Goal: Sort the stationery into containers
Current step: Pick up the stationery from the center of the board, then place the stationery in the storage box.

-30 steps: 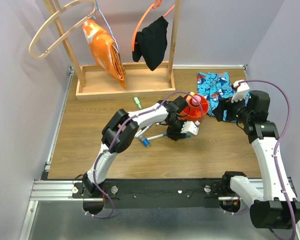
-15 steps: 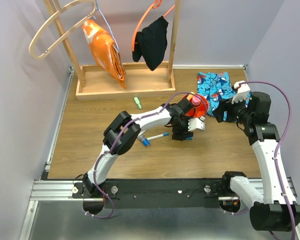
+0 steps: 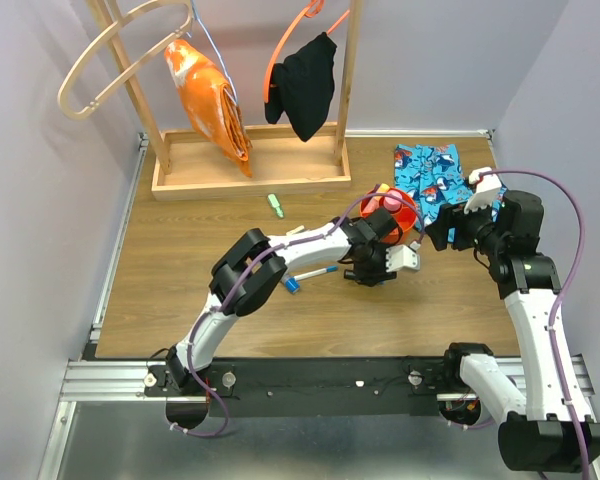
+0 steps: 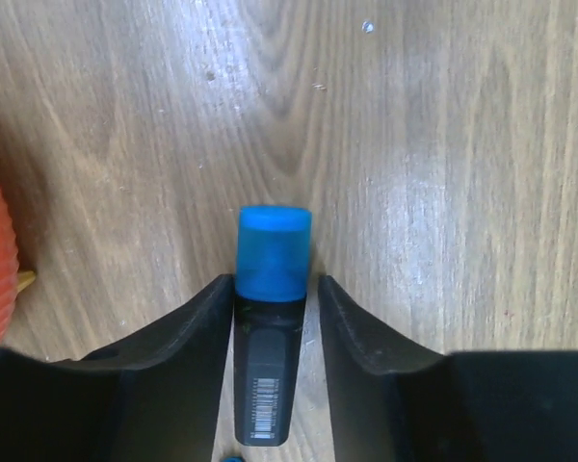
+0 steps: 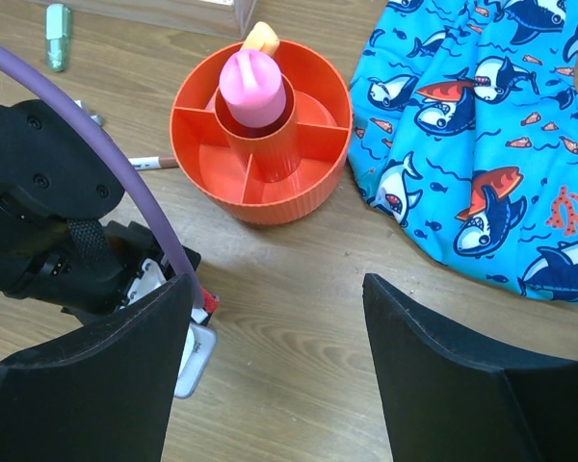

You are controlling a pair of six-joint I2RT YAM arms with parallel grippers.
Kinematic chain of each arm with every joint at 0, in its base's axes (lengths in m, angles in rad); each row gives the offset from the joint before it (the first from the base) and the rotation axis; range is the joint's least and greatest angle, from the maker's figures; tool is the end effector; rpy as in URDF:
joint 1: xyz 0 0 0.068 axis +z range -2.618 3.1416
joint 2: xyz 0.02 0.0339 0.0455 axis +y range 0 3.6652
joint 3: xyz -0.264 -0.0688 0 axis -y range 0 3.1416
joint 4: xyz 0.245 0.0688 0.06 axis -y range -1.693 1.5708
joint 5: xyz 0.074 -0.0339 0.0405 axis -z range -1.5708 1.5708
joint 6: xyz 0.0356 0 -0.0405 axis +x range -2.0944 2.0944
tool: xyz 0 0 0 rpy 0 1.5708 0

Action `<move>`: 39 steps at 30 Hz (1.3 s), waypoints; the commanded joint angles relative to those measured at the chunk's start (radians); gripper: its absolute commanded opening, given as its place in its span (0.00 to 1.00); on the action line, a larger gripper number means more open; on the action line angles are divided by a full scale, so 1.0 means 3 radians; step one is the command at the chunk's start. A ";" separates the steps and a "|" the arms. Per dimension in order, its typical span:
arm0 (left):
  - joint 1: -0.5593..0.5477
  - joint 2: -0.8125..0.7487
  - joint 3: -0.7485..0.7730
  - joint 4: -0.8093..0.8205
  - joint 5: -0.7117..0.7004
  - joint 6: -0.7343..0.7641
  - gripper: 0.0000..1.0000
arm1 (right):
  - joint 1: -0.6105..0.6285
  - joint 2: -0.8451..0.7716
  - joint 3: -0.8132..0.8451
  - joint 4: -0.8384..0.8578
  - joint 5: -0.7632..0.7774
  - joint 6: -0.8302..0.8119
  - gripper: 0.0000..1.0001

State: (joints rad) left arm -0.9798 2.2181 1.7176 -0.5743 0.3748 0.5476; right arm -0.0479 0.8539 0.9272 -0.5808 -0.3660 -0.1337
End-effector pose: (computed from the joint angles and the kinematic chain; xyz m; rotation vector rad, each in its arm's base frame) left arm 0.2532 -0.4008 0.1650 1.9369 1.8377 -0.6387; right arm 0.1806 0.0041 0.3382 -0.3094 2.0289 0.2672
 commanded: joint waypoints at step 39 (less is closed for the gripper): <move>0.1446 -0.0006 0.0108 0.4496 0.1962 -0.3103 0.00 | -0.0024 0.0528 0.0494 -0.0119 0.0177 0.0027 0.76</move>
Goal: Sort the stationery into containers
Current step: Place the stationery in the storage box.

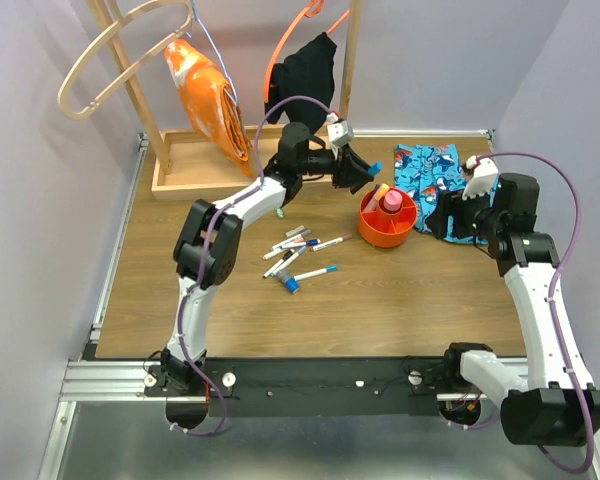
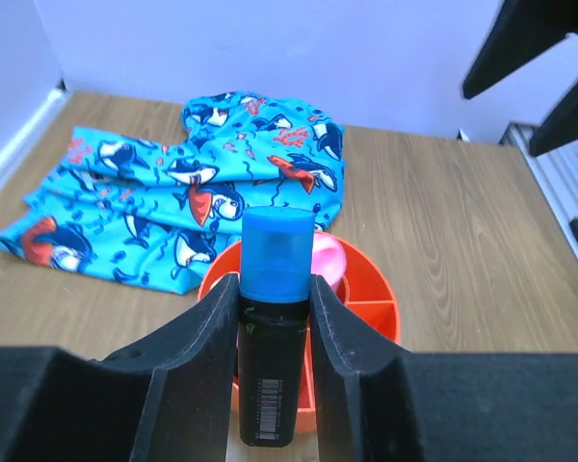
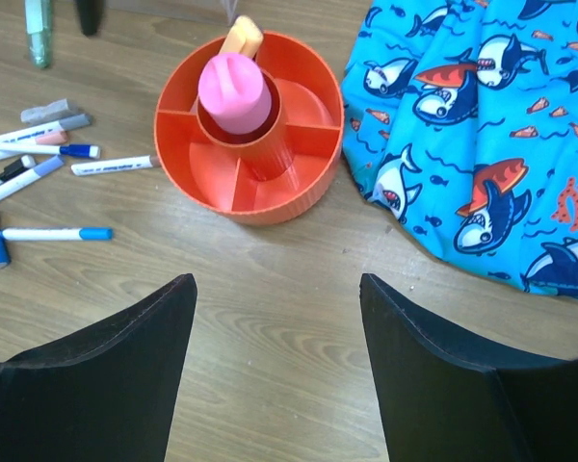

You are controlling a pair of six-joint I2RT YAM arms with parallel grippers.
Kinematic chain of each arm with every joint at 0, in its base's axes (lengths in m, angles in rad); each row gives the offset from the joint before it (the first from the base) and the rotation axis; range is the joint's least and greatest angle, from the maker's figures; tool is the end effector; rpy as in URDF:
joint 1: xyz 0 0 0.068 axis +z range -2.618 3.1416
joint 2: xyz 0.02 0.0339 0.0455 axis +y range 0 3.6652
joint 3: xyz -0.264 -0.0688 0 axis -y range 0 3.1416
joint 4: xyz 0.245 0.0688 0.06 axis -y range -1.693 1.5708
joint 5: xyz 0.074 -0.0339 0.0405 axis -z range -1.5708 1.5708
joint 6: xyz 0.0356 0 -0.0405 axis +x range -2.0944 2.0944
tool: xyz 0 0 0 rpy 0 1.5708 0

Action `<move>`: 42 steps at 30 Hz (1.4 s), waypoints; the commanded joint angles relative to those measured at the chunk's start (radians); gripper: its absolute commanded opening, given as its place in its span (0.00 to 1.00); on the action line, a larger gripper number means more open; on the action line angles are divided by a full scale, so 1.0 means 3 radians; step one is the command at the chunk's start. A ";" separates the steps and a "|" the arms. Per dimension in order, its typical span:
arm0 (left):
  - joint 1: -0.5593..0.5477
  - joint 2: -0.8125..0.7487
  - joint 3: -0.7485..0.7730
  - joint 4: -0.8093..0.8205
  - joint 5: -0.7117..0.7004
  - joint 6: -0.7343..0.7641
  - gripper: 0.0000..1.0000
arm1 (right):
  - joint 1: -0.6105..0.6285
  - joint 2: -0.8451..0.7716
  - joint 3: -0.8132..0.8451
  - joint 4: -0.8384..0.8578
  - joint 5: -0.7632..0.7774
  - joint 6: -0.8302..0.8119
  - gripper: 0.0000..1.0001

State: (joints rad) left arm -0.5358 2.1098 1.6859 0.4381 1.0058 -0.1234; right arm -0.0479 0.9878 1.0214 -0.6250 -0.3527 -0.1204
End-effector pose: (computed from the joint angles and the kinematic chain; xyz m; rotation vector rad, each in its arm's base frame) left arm 0.4116 -0.2794 0.2953 1.1265 1.2971 -1.2733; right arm 0.2070 0.0024 0.3422 -0.2787 2.1161 0.2821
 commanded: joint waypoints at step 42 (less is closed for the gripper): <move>-0.0050 0.1143 0.0153 0.1725 -0.0085 -0.1373 0.00 | -0.0101 0.0808 0.0533 -0.0044 0.0107 -0.0105 0.76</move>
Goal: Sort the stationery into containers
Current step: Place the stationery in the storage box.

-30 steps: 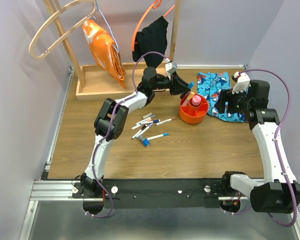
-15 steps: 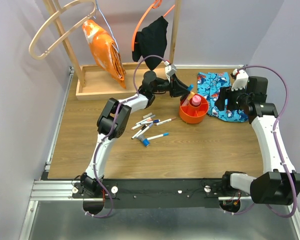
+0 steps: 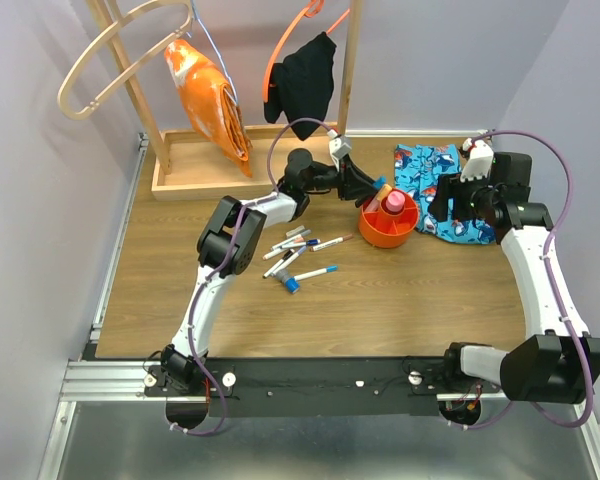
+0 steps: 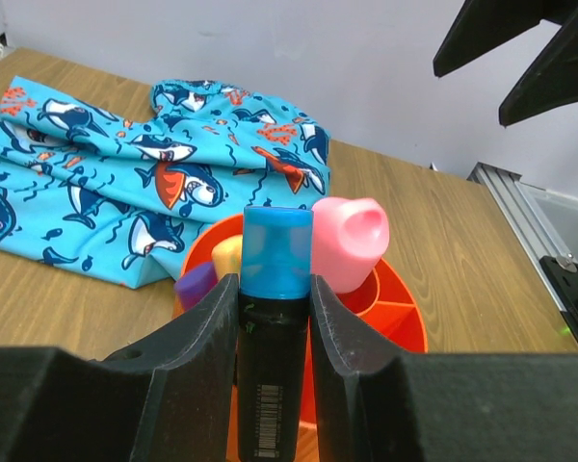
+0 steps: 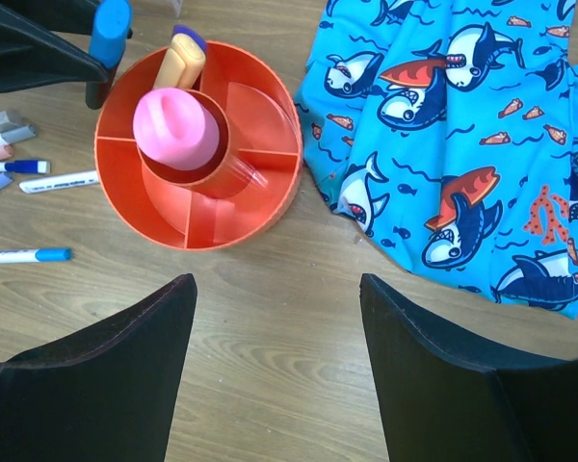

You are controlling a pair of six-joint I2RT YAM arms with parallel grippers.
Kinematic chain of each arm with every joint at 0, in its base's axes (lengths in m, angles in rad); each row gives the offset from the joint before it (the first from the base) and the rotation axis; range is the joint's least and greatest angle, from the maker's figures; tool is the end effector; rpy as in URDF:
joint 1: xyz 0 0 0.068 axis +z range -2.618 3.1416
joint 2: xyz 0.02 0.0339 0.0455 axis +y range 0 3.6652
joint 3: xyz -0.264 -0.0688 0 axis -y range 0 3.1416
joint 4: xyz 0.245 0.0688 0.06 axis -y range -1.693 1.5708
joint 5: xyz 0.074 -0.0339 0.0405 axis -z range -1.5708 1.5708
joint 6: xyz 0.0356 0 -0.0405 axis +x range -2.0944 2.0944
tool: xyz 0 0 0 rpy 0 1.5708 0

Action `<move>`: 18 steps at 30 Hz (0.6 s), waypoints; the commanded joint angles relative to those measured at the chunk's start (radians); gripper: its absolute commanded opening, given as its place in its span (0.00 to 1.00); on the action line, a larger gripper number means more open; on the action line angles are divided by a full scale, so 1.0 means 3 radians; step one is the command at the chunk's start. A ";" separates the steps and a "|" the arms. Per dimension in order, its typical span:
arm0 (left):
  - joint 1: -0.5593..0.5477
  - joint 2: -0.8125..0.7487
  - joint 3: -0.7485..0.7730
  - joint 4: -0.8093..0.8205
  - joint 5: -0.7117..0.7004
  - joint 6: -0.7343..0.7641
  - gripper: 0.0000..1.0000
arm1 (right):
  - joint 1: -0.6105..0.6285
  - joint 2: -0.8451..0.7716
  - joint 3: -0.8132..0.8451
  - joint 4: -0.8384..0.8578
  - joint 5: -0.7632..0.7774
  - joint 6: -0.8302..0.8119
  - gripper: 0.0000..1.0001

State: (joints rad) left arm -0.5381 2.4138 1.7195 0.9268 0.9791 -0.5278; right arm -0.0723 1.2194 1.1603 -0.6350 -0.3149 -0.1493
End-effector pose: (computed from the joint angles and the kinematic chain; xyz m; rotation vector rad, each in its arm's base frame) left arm 0.4444 -0.2996 0.2001 0.9197 1.3501 -1.4921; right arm 0.2603 -0.0078 0.3378 -0.2515 2.2208 0.2362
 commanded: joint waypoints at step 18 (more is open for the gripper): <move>-0.0149 -0.0090 0.0154 0.0147 -0.0129 -0.0163 0.00 | -0.0020 0.0006 -0.0043 0.0107 -0.0070 0.0058 0.76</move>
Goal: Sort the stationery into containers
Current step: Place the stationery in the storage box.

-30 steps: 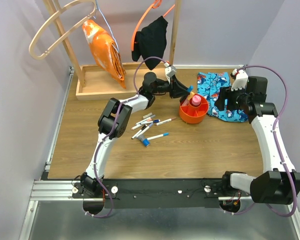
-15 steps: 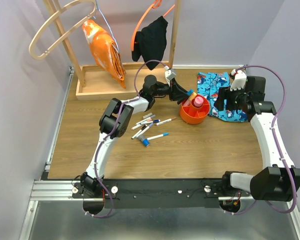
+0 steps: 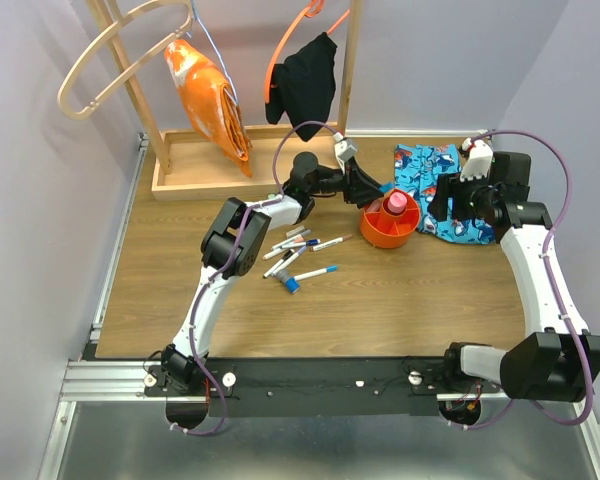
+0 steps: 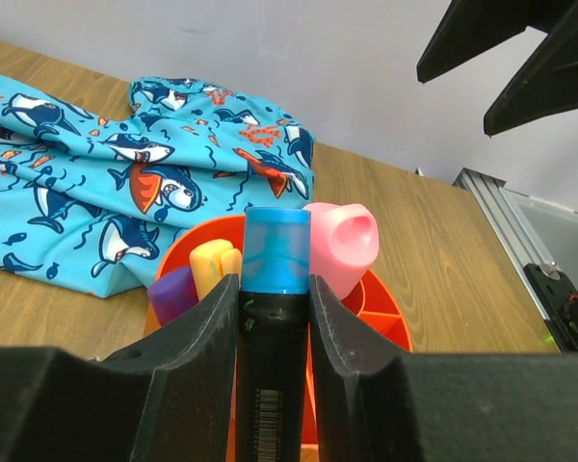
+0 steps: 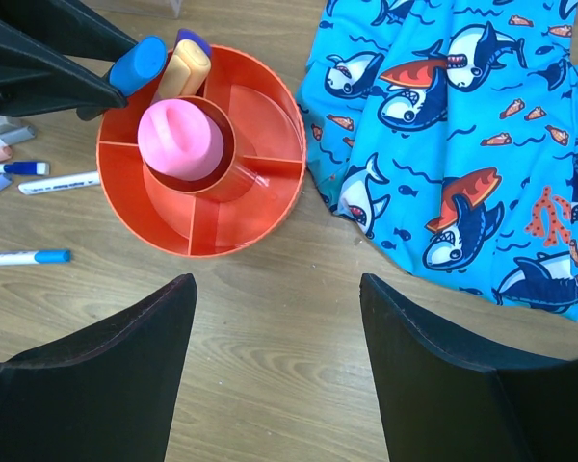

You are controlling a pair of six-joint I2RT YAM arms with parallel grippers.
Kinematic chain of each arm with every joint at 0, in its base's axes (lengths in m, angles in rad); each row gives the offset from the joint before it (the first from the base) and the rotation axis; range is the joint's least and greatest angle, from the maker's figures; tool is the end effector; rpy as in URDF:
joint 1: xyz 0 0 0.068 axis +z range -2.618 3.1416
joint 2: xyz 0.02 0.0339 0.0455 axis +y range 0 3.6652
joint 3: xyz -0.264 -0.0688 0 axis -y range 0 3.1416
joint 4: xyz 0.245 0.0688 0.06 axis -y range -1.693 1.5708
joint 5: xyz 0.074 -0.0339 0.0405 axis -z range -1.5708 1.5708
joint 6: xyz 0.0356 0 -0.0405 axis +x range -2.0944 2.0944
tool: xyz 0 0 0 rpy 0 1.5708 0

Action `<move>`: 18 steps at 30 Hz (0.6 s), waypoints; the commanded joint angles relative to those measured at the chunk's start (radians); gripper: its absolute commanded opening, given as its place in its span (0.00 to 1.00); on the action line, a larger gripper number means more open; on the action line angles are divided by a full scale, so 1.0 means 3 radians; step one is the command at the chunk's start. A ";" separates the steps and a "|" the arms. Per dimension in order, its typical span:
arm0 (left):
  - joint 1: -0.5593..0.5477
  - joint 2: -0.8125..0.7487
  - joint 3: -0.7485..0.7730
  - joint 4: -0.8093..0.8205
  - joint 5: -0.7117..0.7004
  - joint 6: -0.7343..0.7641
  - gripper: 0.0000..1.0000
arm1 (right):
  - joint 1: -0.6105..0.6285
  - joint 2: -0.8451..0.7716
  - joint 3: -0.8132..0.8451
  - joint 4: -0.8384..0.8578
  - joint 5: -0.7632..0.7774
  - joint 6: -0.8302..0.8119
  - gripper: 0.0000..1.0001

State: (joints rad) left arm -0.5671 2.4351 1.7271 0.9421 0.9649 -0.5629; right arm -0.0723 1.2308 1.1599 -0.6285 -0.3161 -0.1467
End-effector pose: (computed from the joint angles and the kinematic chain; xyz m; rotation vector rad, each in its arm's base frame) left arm 0.4378 -0.3135 0.1930 0.9100 1.3657 -1.5324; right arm 0.2632 -0.0080 0.3355 -0.2487 2.2262 0.2403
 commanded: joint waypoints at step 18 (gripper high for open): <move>-0.0119 0.0089 0.0230 0.0224 -0.0118 -0.0113 0.00 | -0.0020 -0.0033 -0.0062 0.0014 -0.0071 0.0024 0.76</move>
State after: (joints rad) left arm -0.6044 2.4336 1.8004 0.9447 0.9413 -0.5804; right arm -0.0723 1.2266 1.1408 -0.6212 -0.3164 -0.1463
